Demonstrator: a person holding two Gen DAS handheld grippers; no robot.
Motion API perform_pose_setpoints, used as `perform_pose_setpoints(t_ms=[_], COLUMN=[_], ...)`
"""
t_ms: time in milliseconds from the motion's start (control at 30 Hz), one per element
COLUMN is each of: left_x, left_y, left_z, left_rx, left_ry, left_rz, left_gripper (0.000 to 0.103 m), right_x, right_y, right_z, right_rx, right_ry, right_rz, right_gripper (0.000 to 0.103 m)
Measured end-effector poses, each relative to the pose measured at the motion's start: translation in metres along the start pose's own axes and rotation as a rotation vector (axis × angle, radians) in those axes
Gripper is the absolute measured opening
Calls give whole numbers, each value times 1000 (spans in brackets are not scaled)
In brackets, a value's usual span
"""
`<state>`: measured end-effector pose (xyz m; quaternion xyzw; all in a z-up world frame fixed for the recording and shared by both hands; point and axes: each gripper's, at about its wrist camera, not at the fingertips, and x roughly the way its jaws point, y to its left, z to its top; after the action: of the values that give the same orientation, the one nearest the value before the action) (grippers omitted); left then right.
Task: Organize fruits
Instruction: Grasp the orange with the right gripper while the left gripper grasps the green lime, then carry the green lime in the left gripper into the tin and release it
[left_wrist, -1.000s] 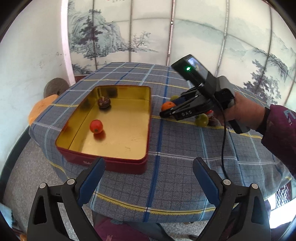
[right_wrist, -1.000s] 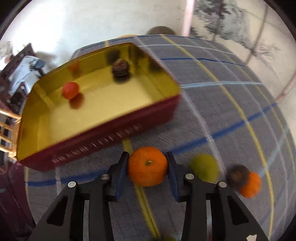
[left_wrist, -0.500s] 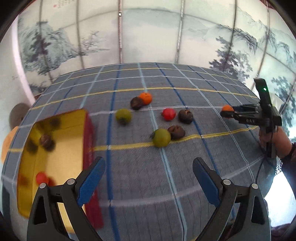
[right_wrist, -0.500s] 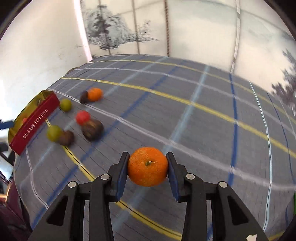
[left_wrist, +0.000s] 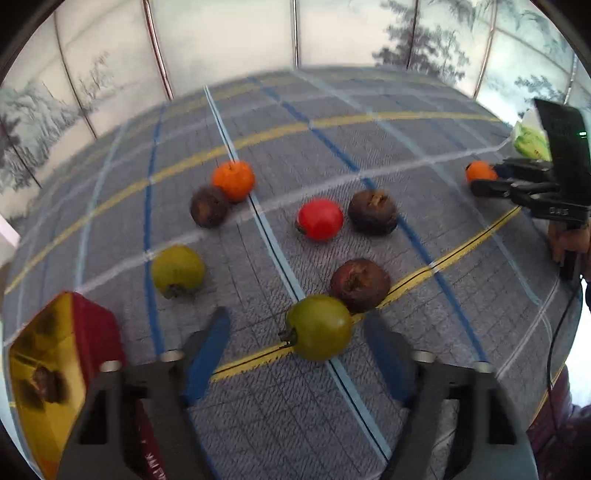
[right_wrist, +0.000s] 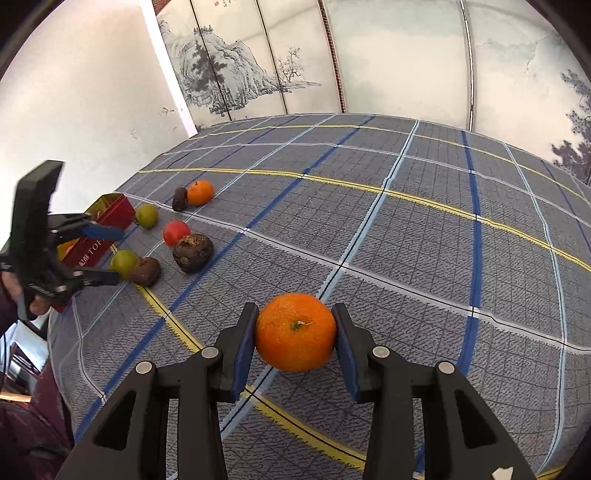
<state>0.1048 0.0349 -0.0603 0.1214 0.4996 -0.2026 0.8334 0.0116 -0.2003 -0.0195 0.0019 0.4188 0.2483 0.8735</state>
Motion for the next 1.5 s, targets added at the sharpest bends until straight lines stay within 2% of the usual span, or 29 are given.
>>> perform_pose_setpoints(t_ms=[33,67,200,333,467,700,900,1267,1500], left_x=[6,2,-4,-25,-60,-102,-118,-100,-82], left_y=[2,2,-6,-10,-11,-2,16,76,104], left_z=[-1,-3,-15,-34,-51,-70,-81,-94,-99], left_rx=[-17,-28,-68,-178,-252,-303,-304,-300,-315], left_ry=[32,-3,-7,-23,-85,-150,-174,-96,-46], left_rz=[-29,-22,13,45,102,194,286,469,512], left_gripper=[43,36,36,36,36,36,37,37,37], right_x=[1,2,6,12,14,19,21,22,22], right_y=[-1,0,0,0,1,9,11,15,17], right_z=[0,-1,-1,0,0,1,0,-1,-1], right_rx=[0,0,3,9,4,-30,-49,-74,-87], right_ry=[3,7,25,53,59,67,71,76,79], right_rz=[3,5,10,2,-8,-47,-68,-93,-102], right_gripper=[38,38,39,39,39,39,39,40,42])
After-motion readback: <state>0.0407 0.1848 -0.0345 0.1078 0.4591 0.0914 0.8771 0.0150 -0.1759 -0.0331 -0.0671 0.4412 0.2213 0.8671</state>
